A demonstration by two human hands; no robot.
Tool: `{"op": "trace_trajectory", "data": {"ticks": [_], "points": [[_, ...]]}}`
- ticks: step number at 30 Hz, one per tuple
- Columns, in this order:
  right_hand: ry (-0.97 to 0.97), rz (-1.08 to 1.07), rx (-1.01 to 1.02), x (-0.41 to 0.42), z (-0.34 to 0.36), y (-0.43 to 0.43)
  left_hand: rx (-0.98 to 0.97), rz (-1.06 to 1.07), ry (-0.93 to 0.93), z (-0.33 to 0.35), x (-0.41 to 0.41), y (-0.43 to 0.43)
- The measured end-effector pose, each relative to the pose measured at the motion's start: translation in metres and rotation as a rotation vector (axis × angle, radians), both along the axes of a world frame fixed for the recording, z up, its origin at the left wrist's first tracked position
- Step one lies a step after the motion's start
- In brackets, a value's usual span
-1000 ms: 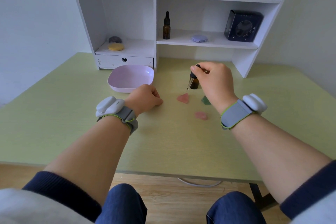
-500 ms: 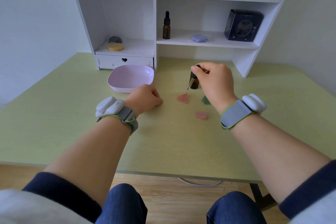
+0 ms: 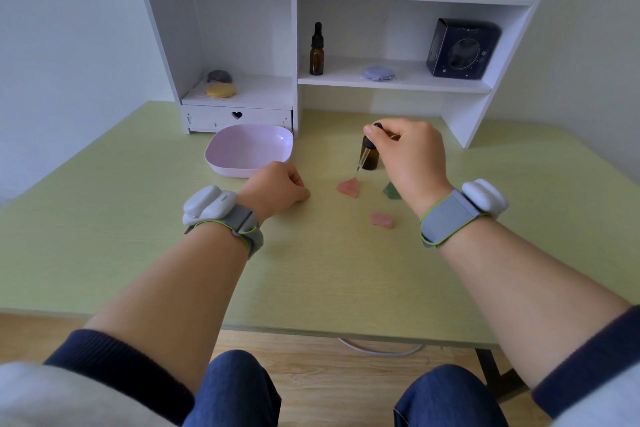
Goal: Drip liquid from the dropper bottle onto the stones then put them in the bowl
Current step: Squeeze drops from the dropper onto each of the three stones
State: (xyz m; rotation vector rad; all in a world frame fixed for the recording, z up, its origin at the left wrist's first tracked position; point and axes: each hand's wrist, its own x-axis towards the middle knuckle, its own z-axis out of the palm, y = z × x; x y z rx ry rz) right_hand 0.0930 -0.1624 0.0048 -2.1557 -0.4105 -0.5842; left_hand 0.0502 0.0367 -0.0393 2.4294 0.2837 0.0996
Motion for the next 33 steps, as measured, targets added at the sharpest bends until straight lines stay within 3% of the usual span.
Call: {"op": "trace_trajectory", "data": {"ticks": [33], "points": [[0.019,0.005,0.019,-0.0072,-0.0053,-0.0009,0.01,-0.007,-0.001,0.0001,-0.0007,0.0001]]}}
